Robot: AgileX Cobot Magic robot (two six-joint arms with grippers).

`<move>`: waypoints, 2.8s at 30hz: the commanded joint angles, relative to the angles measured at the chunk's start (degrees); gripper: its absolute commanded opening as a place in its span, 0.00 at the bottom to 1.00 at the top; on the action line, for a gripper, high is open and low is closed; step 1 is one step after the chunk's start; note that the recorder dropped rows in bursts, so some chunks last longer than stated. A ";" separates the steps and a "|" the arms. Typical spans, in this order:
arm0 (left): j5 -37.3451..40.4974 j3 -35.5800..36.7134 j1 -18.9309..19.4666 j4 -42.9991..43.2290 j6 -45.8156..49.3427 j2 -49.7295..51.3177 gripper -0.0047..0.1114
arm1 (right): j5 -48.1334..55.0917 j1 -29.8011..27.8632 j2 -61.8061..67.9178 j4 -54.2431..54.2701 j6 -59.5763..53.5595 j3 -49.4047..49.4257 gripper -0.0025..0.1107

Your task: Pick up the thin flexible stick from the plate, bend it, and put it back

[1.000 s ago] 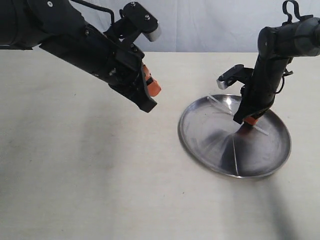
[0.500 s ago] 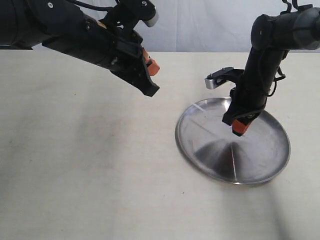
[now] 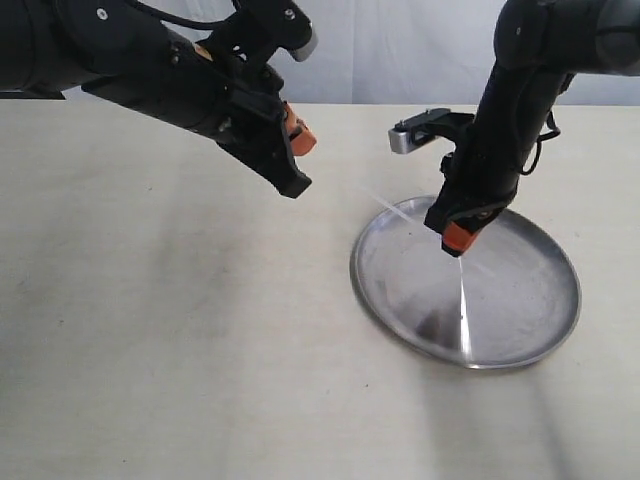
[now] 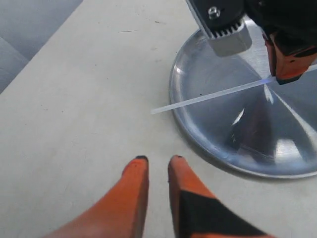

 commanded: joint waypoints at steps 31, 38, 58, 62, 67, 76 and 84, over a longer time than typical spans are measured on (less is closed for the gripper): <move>8.06 -0.32 1.07 -38.28 -25.31 8.48 0.53 | -18.63 0.15 -27.78 18.32 -2.69 30.06 0.01; 9.72 -0.32 1.07 -41.83 -24.28 8.48 0.53 | -21.38 0.15 -27.78 16.51 1.90 30.06 0.01; 9.31 -0.32 1.07 -51.88 -17.48 9.16 0.12 | -13.87 2.26 -27.78 30.26 -7.75 30.06 0.01; 9.87 -0.32 1.07 -51.88 -15.78 9.16 0.04 | -13.74 2.26 -27.78 30.26 -7.63 30.06 0.01; 10.11 -0.32 1.07 -51.88 -11.50 9.16 0.04 | -13.64 2.26 -27.78 31.42 -7.42 30.06 0.01; 11.01 -0.32 0.44 -49.50 -2.99 9.16 0.04 | -13.03 2.26 -27.78 35.04 -7.42 30.06 0.01; 9.20 -0.32 -3.06 -48.71 3.22 9.04 0.04 | -12.20 2.26 -27.68 36.10 -7.33 30.06 0.01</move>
